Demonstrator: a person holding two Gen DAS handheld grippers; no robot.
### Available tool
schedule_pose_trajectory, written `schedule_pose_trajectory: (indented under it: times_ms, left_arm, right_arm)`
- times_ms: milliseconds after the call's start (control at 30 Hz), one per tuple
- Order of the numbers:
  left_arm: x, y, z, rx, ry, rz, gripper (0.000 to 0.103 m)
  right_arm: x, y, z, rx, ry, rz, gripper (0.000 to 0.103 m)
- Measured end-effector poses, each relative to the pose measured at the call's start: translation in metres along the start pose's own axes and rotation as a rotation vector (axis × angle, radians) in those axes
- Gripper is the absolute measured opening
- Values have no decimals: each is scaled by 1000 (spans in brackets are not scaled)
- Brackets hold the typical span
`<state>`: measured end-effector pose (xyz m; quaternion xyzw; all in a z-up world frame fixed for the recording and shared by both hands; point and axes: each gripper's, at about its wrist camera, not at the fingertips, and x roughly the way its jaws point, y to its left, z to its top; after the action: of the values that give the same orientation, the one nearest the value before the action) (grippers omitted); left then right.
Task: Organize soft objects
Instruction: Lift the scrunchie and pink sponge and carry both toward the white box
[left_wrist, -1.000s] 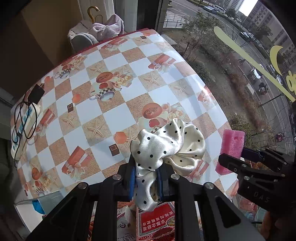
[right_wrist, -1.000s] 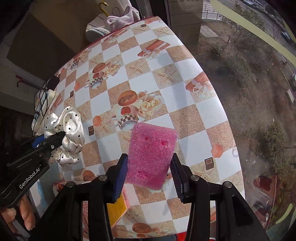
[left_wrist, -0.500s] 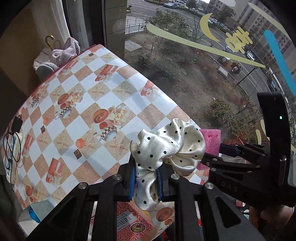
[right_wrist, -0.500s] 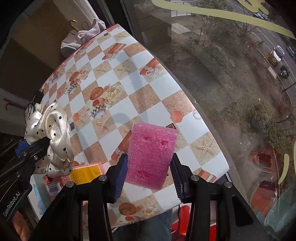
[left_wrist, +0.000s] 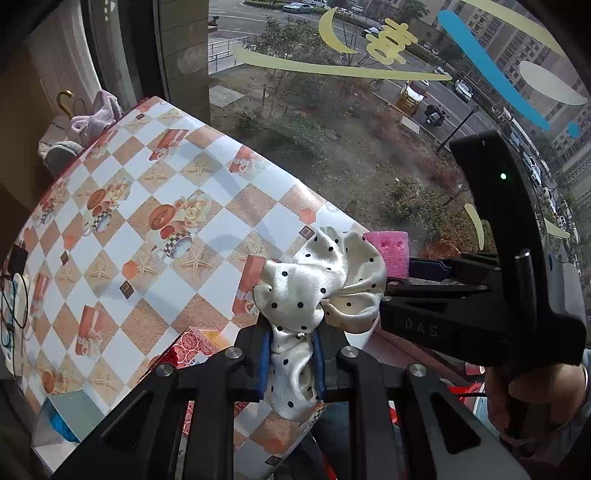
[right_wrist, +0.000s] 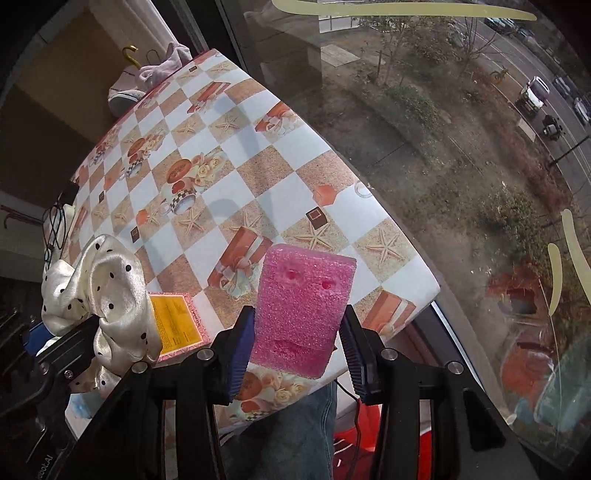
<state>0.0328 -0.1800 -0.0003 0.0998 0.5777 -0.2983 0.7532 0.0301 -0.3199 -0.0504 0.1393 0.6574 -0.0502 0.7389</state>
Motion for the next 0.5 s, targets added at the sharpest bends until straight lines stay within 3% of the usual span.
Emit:
schedule_pose_trajectory:
  times_ms: [500]
  left_arm:
    - [-16,2,-60,27,29,-41,21]
  right_arm:
    - [3,18,-50,-72,34,4,47]
